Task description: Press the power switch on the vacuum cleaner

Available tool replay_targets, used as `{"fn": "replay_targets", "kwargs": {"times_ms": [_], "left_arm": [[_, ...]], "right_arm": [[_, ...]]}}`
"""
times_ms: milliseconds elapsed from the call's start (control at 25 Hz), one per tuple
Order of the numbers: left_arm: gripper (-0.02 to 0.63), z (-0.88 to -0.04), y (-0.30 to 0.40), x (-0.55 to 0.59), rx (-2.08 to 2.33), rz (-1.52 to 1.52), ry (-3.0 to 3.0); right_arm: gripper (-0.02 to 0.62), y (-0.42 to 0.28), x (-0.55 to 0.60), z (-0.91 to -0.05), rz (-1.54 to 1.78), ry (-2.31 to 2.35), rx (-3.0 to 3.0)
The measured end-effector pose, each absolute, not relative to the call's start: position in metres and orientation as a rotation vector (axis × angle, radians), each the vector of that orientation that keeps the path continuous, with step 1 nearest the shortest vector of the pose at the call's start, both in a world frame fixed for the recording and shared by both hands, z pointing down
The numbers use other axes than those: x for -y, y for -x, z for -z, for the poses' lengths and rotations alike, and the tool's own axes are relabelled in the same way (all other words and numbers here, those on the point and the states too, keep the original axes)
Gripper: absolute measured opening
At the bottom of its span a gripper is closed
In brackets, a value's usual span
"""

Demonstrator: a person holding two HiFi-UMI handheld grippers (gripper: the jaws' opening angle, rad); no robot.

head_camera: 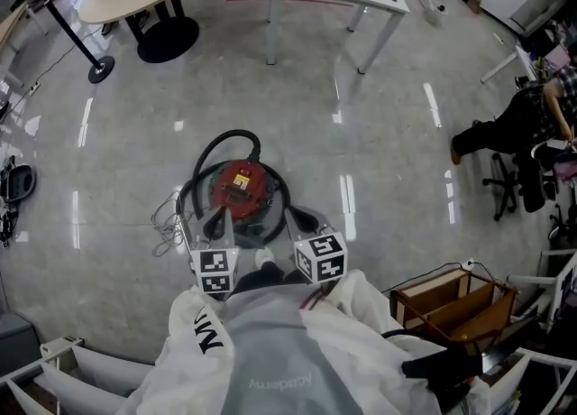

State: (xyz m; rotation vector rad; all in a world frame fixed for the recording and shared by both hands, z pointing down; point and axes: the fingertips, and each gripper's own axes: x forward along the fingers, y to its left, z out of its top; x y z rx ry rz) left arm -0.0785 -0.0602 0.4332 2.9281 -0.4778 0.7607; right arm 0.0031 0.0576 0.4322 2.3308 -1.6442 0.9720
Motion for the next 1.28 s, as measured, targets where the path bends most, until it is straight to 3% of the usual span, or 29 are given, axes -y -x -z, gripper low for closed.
{"fn": "replay_targets", "kwargs": {"times_ms": [840, 1280], "left_arm": [[0.0, -0.438, 0.089, 0.097, 0.727, -0.676, -2.797], [0.0, -0.445, 0.067, 0.109, 0.943, -0.738, -2.684]], "right_arm": [[0.0, -0.01, -0.005, -0.426, -0.893, -2.125, 1.78], [0.0, -0.049, 0.036, -0.442, -0.936, -1.932, 1.946]]}}
